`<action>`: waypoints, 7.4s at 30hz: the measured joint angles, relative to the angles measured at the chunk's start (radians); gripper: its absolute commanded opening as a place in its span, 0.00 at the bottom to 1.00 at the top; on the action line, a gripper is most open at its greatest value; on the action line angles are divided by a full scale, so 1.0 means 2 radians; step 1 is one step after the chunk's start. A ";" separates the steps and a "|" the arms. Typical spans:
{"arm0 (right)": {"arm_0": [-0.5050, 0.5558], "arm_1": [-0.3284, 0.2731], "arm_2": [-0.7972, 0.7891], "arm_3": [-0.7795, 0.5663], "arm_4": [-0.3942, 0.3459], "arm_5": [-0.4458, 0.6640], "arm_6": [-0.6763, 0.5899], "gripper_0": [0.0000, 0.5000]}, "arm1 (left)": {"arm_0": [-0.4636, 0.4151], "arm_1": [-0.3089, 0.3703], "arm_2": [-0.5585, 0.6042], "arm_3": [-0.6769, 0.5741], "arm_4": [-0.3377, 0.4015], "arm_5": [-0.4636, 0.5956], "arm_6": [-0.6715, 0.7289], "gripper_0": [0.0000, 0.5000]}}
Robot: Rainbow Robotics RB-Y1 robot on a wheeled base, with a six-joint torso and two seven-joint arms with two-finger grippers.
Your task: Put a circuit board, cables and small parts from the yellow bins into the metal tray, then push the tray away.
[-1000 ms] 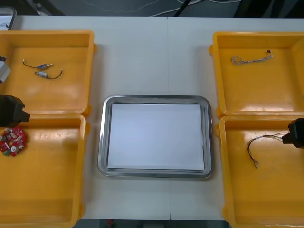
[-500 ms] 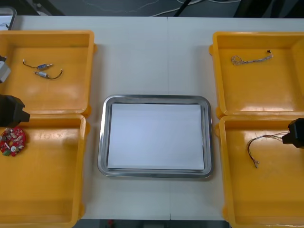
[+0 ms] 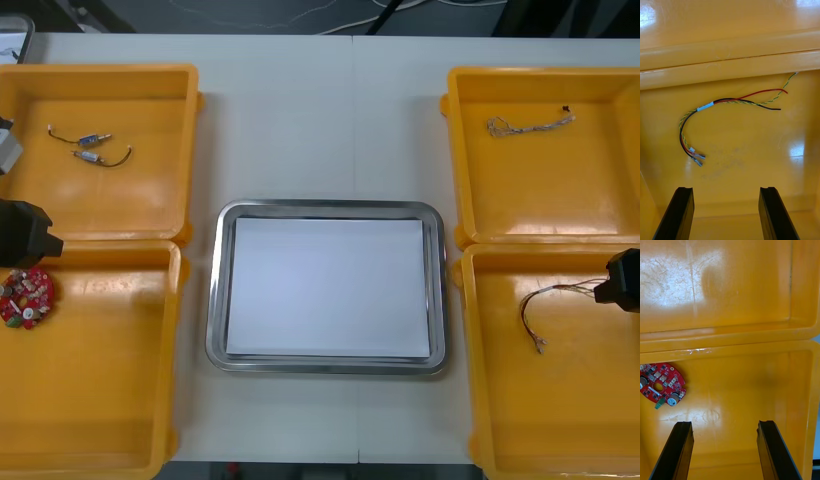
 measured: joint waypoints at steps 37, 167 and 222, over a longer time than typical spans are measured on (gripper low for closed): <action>0.004 0.011 0.121 0.000 0.061 -0.120 0.030 1.00 | 0.029 0.030 0.010 0.046 0.042 -0.031 -0.043 1.00; 0.209 0.090 0.019 -0.101 0.023 -0.105 0.096 1.00 | 0.220 0.047 -0.066 0.210 -0.038 -0.425 -0.569 0.91; 0.078 0.127 0.027 -0.026 0.132 -0.071 -0.305 1.00 | 0.218 0.006 -0.061 0.186 -0.076 -0.390 -0.569 0.00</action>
